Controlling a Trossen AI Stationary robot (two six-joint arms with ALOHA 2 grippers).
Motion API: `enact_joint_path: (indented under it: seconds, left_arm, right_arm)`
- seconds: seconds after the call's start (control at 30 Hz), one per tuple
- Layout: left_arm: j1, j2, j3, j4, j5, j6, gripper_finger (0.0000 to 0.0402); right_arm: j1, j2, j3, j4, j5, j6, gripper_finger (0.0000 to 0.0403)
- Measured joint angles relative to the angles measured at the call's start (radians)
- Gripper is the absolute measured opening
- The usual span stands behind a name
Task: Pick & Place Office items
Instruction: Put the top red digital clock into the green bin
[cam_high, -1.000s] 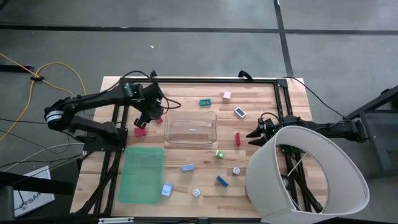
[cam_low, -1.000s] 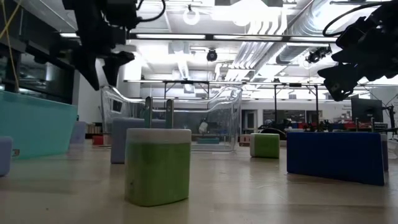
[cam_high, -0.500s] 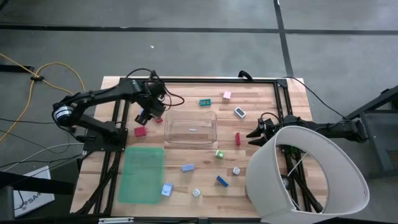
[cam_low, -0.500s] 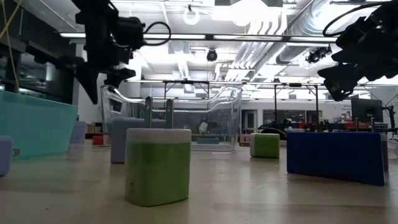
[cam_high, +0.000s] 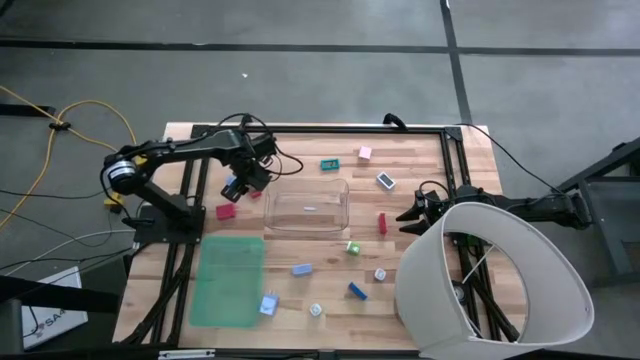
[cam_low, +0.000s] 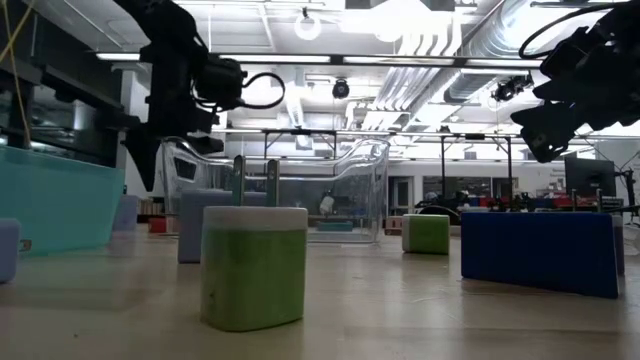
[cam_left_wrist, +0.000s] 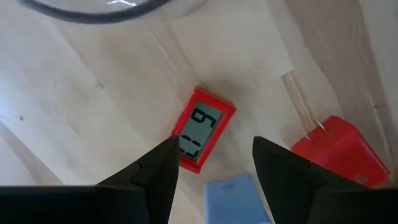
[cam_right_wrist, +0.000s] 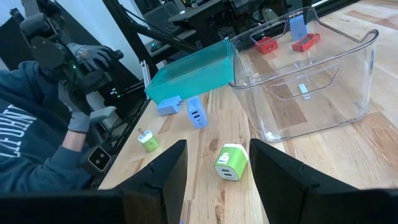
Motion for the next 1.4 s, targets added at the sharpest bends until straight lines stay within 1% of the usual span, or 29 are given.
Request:
enact_joint_path:
  seconds: [0.23, 0.47, 0.57, 0.93, 1.4]
  left_arm:
    - [0.064, 0.003, -0.003, 0.021, 0.008, -0.018, 0.0195]
    - [0.155, 0.003, -0.008, 0.034, 0.133, 0.022, 0.0195]
    - [0.176, 0.002, -0.036, 0.071, 0.159, 0.060, 0.0195]
    - [0.180, 0.002, -0.139, 0.181, 0.168, 0.154, 0.0195]
    - [0.174, 0.002, -0.143, 0.192, 0.165, 0.144, 0.0195]
  right_arm:
    - [0.000, 0.000, 0.000, 0.000, 0.000, 0.000, 0.0161]
    - [0.000, 0.000, 0.000, 0.000, 0.000, 0.000, 0.0161]
    - [0.000, 0.000, 0.000, 0.000, 0.000, 0.000, 0.0161]
    - [0.000, 0.000, 0.000, 0.000, 0.000, 0.000, 0.0161]
    - [0.000, 0.000, 0.000, 0.000, 0.000, 0.000, 0.0161]
